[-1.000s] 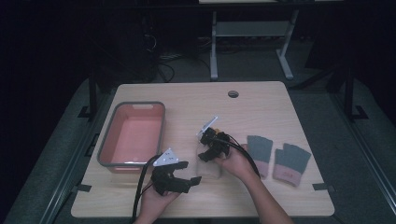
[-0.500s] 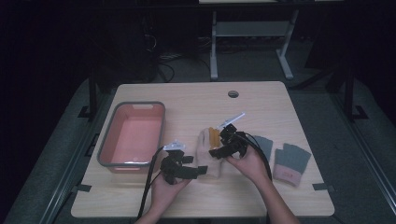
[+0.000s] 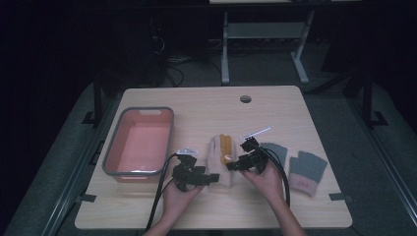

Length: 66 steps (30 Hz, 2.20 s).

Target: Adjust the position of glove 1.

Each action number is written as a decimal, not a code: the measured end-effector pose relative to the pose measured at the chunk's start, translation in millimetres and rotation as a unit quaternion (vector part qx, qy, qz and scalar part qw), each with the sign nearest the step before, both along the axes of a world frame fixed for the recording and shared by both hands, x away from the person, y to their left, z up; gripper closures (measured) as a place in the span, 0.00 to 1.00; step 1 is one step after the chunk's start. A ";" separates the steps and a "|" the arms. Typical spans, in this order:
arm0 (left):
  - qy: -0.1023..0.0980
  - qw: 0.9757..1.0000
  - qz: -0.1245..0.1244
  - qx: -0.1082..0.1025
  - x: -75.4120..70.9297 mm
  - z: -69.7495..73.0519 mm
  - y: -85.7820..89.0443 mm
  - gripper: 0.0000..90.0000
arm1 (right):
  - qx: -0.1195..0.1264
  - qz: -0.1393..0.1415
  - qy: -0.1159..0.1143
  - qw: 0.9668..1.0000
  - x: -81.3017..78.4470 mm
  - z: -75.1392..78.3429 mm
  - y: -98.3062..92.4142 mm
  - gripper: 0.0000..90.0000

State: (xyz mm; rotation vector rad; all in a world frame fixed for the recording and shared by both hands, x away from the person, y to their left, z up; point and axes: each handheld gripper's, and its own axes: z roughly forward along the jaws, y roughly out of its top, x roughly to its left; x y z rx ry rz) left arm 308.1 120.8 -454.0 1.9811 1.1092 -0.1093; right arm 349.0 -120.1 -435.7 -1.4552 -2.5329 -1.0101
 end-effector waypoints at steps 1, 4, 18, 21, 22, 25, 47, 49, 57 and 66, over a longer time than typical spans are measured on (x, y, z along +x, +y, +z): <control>0.001 1.000 0.000 0.003 0.1 -0.7 -0.7 0.30 | -0.001 -0.003 0.007 1.000 0.3 -2.3 0.1 0.37; 0.006 1.000 -0.004 0.014 0.9 -3.4 -2.6 0.31 | 0.011 -0.010 0.017 1.000 0.7 -7.1 0.5 0.37; 0.024 0.999 -0.019 0.022 3.9 -8.4 -6.3 0.41 | 0.022 -0.038 0.038 0.998 0.8 -19.5 8.7 0.47; 0.028 0.999 -0.020 0.021 4.6 -8.4 -7.0 0.44 | 0.019 -0.044 0.038 0.998 -1.9 -19.2 12.2 0.52; 0.029 0.999 -0.020 0.020 5.2 -8.5 -6.9 0.44 | 0.020 -0.043 0.036 0.998 -2.3 -19.8 12.6 0.54; 0.027 0.999 -0.024 0.021 6.1 -8.8 -6.4 0.46 | 0.028 -0.045 0.041 0.998 -3.1 -20.8 13.7 0.60; 0.052 0.998 -0.045 -0.012 15.7 -15.4 -3.9 0.66 | 0.079 -0.067 0.027 0.994 -12.2 -31.8 12.9 0.78; 0.056 0.997 -0.045 -0.017 16.9 -15.9 -3.3 0.69 | 0.092 -0.072 0.035 0.993 -11.8 -33.6 11.1 0.81; 0.065 0.996 -0.047 -0.026 20.3 -15.4 -2.4 0.72 | 0.118 -0.082 0.039 0.989 -12.8 -37.9 7.8 0.85; 0.063 0.996 -0.048 -0.032 20.9 -13.9 -0.8 0.73 | 0.125 -0.087 0.032 0.988 -14.7 -35.0 6.3 0.89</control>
